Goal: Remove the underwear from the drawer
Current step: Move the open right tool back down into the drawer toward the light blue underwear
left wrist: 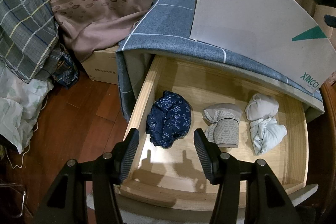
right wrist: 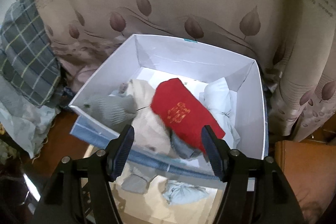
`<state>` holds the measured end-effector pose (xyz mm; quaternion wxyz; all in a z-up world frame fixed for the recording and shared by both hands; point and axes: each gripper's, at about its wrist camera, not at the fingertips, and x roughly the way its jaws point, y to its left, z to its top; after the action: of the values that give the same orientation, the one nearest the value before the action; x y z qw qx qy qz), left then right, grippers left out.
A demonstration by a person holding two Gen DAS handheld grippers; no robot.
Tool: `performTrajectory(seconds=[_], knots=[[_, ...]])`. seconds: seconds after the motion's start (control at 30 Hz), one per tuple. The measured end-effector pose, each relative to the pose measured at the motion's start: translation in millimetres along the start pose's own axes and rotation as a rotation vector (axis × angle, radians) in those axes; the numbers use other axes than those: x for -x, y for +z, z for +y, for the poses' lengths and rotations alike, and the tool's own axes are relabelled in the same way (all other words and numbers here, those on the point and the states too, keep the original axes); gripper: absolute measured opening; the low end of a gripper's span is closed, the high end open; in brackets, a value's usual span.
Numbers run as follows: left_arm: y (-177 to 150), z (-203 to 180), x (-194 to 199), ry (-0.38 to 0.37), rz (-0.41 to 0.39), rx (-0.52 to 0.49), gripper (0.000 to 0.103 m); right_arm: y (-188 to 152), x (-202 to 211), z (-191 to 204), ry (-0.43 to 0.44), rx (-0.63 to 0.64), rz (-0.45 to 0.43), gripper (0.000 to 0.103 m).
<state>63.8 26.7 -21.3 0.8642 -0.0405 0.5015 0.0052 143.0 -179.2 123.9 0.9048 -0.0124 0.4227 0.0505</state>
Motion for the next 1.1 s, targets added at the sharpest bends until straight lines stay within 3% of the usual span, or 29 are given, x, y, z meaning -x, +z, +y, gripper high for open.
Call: performTrajectory(seconds=[0.27,0.47,0.73,1.1], knots=[[-1,1,0,0.004,0.004,-0.001,0.055,-33,28,4,0.041,0.021,0.003,0.065],[-1,3,0,0.007,0.004,0.002,0.055,-83,22,2,0.051,0.028,0.069,0.069],[-1,3,-1,0.005,0.008,0.005,0.055,-141,-48,-15,0.017,0.016,0.261,0.069],[-1,3,-1,-0.002,0.015,0.006,0.055,-157,-139,-26,-0.027,0.061,0.391,0.07]])
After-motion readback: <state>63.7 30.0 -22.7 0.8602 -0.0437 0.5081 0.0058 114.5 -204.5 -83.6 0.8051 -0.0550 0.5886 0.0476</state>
